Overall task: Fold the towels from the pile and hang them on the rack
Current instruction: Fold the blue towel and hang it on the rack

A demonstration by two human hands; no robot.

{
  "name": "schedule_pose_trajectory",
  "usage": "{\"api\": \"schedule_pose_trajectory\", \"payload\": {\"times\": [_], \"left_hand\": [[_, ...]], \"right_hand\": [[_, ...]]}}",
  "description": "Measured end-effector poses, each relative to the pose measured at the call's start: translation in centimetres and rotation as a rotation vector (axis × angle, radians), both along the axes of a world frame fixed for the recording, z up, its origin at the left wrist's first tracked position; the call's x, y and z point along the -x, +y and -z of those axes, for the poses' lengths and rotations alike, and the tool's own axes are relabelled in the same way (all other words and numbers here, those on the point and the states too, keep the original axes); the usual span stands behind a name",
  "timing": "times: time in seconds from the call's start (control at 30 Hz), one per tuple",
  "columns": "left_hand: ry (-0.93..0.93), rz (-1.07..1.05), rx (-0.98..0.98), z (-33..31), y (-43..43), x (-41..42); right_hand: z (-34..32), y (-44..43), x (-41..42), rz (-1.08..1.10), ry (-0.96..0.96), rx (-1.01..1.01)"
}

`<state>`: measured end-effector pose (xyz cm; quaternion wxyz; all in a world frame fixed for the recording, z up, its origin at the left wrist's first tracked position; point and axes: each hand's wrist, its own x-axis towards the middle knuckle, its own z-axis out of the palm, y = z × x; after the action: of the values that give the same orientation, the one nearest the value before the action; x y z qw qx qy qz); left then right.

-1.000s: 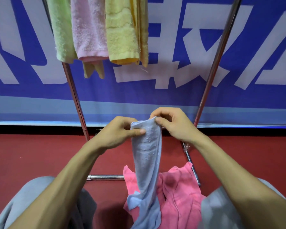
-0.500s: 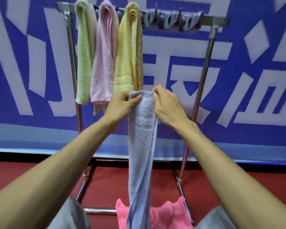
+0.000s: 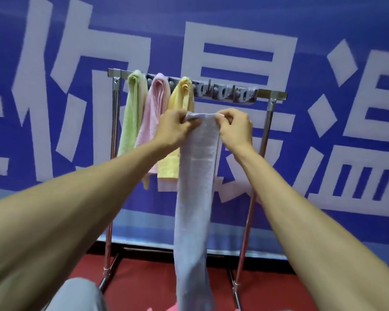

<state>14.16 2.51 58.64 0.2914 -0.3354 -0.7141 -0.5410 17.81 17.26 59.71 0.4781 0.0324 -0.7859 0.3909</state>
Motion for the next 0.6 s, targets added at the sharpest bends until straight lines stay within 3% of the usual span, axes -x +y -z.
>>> {"api": "schedule_pose_trajectory", "payload": {"times": [0.17,0.3,0.47,0.6], "left_hand": [[0.017,0.025,-0.074,-0.8,0.4,-1.2],[-0.164,0.107,-0.067,0.0,0.1,-0.6],[-0.186,0.160,-0.073,1.3,0.7,-1.0],[-0.313,0.187,-0.079,3.7,0.8,-1.2]], "right_hand": [[-1.3,0.2,-0.7,0.004,0.009,0.014],[-1.0,0.3,-0.4,-0.007,-0.046,-0.001],[1.0,0.9,0.7,-0.067,-0.120,0.066],[4.1,2.1,1.4,-0.195,-0.197,0.144]]}}
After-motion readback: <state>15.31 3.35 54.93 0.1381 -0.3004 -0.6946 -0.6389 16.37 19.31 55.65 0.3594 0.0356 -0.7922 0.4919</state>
